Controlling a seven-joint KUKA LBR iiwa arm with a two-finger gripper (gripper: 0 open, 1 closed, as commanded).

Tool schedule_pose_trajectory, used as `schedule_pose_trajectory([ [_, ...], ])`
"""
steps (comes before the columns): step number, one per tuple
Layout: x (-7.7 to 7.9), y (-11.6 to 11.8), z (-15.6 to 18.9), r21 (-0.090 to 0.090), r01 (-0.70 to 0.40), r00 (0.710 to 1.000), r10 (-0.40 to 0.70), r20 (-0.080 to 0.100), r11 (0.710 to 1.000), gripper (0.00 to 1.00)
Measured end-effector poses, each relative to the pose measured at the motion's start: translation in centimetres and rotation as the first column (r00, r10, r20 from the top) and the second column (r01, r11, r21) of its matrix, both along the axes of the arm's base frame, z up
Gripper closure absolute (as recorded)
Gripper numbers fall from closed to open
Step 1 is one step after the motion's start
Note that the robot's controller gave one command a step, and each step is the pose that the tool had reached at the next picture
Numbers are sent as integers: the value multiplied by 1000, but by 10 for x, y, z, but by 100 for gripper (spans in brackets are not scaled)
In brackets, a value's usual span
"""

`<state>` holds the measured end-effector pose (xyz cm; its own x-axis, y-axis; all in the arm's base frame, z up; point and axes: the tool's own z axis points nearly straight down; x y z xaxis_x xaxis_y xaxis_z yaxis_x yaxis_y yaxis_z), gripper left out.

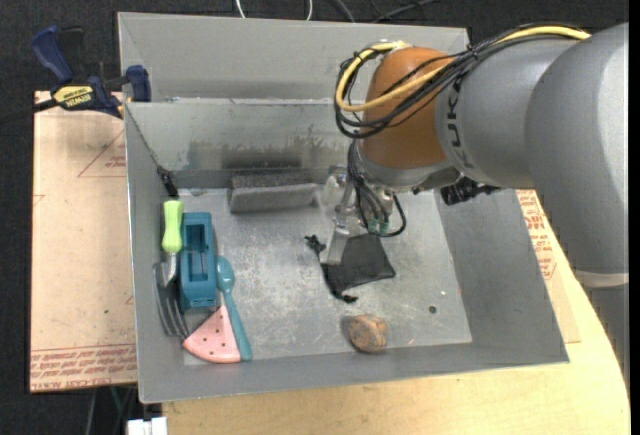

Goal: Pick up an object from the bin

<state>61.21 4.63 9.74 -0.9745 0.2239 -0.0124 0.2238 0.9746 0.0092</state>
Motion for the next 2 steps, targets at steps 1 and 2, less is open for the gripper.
schedule_pose_trajectory([
  [1, 0, 0, 0, 0, 0, 1000, 0, 0, 1000, 0],
  [2, -31, -46, -20, 4, 101, 995, -101, 2, 995, 0],
])
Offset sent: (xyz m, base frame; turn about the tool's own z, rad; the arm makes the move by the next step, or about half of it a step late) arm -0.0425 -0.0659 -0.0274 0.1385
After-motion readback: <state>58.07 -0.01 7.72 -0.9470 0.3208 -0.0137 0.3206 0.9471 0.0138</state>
